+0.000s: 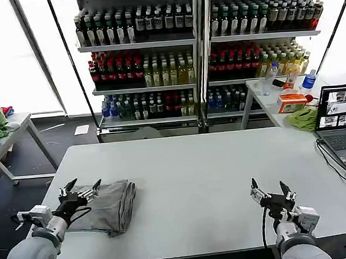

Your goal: Fold and organize the clothes.

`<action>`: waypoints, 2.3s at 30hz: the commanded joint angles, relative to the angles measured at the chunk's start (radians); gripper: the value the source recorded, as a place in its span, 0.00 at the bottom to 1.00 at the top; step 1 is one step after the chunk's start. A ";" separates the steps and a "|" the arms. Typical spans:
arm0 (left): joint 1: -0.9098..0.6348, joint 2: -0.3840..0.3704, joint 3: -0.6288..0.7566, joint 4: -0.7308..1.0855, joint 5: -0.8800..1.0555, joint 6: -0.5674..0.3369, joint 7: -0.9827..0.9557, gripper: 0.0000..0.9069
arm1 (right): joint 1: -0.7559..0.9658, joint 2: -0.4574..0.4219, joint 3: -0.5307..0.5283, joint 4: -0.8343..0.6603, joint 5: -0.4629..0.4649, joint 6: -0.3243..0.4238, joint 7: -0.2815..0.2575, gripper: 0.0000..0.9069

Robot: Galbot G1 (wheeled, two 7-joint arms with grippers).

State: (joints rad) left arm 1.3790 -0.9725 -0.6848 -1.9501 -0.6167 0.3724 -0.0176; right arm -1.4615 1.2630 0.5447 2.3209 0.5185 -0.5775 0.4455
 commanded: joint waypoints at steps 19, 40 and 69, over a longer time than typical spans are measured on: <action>0.018 0.000 -0.064 0.253 -0.017 -0.016 0.032 1.00 | 0.020 -0.002 -0.006 -0.025 0.006 0.000 0.006 1.00; 0.028 -0.009 -0.044 0.261 -0.014 0.015 0.052 0.88 | 0.015 0.003 -0.008 -0.019 0.003 0.000 0.009 1.00; 0.037 0.030 -0.122 0.230 -0.034 -0.007 0.045 0.00 | 0.030 -0.006 0.002 -0.011 0.003 0.000 0.007 1.00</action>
State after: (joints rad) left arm 1.4148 -0.9811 -0.7355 -1.7044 -0.6260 0.3670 0.0312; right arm -1.4359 1.2592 0.5458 2.3119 0.5204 -0.5777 0.4534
